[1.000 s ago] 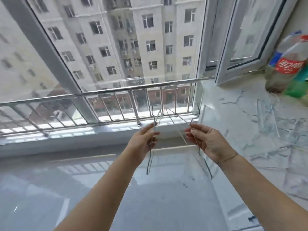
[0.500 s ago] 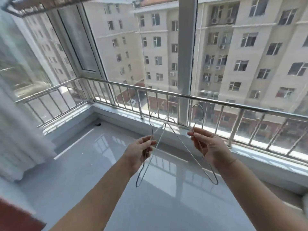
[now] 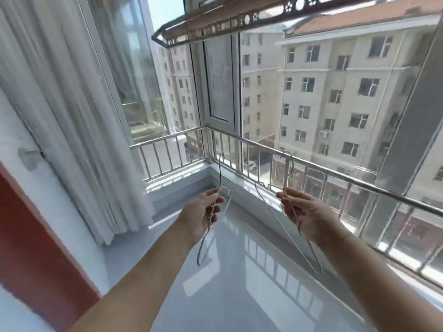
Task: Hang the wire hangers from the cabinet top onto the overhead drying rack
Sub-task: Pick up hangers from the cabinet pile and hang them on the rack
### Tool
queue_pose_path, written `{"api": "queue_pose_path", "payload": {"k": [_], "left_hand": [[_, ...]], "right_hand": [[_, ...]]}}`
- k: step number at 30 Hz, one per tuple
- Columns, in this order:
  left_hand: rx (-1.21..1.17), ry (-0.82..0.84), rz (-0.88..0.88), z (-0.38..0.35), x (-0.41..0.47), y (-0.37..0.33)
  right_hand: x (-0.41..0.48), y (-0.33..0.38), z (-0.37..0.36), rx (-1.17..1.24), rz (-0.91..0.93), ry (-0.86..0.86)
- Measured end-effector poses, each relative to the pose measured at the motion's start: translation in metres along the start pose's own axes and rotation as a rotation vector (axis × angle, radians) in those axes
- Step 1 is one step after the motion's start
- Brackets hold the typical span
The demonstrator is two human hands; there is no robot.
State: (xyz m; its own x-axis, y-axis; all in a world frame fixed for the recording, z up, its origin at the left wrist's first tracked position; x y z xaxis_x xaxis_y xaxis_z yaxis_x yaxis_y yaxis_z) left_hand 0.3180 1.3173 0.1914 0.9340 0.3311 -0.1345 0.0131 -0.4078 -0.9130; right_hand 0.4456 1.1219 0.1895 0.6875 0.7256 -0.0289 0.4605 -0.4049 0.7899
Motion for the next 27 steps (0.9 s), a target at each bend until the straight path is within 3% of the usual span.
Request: {"api": "queue_pose_path", "payload": {"k": [14, 27], "left_hand": [[0.034, -0.117, -0.190, 0.151, 0.195, -0.193], [0.149, -0.006, -0.251, 0.281, 0.401, -0.370]], "right_hand": [[0.329, 0.030, -0.145, -0.063, -0.001, 0.222], [0.584, 0.064, -0.277, -0.115, 0.182, 0.246]]}}
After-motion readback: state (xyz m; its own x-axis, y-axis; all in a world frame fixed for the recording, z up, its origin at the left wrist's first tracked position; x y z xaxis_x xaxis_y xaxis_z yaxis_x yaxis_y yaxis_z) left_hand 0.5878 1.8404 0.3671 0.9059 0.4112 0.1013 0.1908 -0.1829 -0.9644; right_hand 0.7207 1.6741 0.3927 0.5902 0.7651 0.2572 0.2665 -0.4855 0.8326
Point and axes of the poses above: each hand's wrist, its own x-axis towards the middle knuckle, its own z-axis out of the back of the hand, y = z × x, the point moved 10 cm from there along x, towards the middle knuckle, and after that the axes turned 13 degrees about y, right-handed, at the moved point
